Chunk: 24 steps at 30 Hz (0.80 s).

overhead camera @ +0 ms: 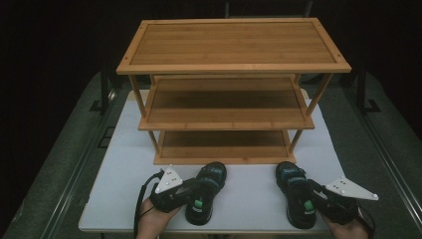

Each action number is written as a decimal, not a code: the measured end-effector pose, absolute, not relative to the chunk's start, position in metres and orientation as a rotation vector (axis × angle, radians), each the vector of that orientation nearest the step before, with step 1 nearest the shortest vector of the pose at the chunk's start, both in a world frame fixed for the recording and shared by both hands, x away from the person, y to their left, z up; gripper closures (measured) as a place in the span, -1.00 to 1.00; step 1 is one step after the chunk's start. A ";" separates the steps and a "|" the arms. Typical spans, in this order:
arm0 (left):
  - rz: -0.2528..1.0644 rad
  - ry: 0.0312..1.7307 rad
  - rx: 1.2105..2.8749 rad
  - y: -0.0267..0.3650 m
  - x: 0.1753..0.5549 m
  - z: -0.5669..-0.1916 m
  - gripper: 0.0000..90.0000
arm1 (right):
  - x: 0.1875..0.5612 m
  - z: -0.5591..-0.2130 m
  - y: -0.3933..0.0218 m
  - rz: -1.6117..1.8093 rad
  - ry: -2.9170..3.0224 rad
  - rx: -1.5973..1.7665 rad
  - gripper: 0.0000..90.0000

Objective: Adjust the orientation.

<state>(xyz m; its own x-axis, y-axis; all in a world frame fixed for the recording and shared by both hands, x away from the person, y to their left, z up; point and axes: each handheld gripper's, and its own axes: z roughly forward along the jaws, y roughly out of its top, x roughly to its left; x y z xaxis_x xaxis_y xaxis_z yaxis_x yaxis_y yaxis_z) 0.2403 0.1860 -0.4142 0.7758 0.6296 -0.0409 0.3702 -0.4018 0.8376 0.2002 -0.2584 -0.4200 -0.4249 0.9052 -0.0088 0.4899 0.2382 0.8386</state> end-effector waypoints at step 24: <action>0.379 0.760 1.946 0.191 0.236 -0.410 0.66 | 0.197 -0.416 -0.247 1.176 2.024 1.258 0.72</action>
<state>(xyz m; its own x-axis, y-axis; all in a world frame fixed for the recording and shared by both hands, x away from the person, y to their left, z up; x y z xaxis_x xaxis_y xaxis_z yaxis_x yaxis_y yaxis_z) 0.2360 0.1909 -0.4104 0.7563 0.6519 -0.0554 0.3480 -0.3292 0.8778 0.1973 -0.2469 -0.4164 -0.4627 0.8856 0.0408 0.4739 0.2082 0.8556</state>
